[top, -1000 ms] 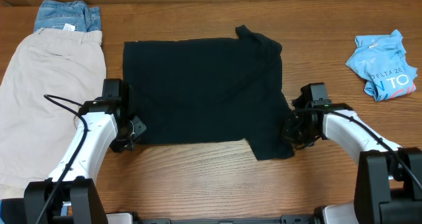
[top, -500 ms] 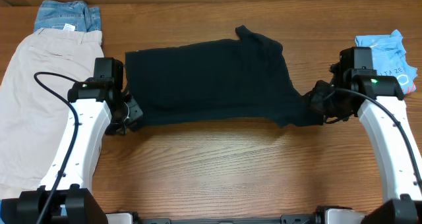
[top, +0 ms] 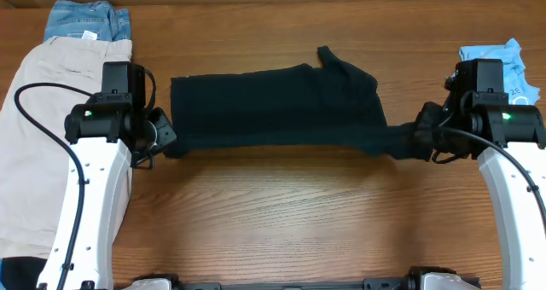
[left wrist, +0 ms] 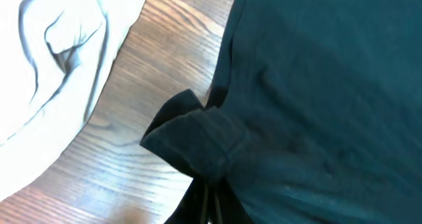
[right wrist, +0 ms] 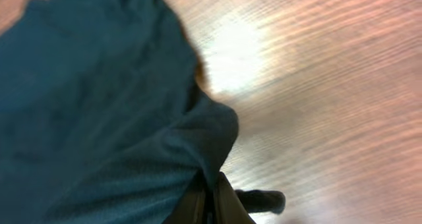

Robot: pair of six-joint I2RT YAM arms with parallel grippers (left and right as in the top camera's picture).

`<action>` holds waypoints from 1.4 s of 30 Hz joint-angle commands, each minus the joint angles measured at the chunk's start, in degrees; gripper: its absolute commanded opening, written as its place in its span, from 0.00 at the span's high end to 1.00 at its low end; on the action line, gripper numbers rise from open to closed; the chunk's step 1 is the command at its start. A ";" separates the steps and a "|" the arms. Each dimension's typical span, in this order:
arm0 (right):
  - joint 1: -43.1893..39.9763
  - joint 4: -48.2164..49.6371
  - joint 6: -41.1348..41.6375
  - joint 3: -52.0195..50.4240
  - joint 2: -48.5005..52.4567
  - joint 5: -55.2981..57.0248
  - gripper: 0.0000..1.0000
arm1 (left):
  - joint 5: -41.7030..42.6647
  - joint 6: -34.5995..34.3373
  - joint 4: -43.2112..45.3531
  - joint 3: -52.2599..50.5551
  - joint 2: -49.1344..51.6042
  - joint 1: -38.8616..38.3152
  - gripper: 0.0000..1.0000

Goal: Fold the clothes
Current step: 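Lift the hem and fold it up toward the collar with both grippers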

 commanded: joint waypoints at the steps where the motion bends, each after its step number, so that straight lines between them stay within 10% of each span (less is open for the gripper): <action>1: -0.94 -1.18 -0.11 1.62 -0.92 9.46 0.96 | -7.06 1.07 -1.36 0.96 -1.03 1.44 0.96; 42: -0.28 8.44 -6.03 1.44 16.37 -1.31 0.95 | -0.92 -2.38 12.48 0.79 19.04 -2.78 0.96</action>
